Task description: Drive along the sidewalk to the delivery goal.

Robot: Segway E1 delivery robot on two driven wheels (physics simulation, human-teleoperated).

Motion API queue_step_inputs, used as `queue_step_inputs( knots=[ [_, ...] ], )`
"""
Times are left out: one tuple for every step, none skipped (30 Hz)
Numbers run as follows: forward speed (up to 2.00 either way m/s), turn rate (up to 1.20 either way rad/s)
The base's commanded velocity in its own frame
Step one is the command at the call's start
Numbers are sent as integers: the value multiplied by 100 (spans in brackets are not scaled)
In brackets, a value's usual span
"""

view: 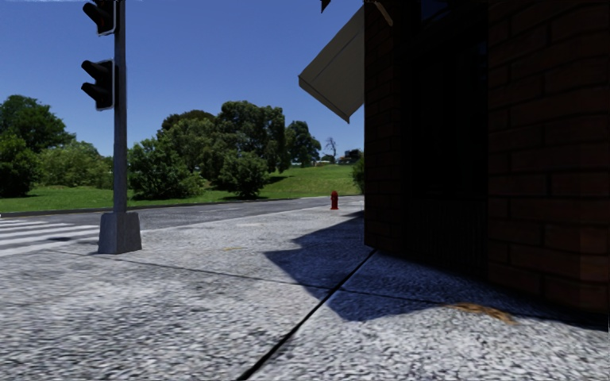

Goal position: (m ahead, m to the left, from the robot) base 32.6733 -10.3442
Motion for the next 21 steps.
queue_step_inputs(
  knots=[
    [200, 27],
    [200, 27],
    [200, 27],
    [200, 27],
    [200, 27],
    [200, 20],
    [200, 0],
    [200, 0],
    [200, 0],
    [200, 0],
    [200, 0],
    [200, 0],
    [200, 0],
    [200, 0],
    [200, 0],
    [200, 0],
    [200, 0],
    [200, 0],
    [200, 0],
    [200, 0],
    [200, 0]
  ],
)
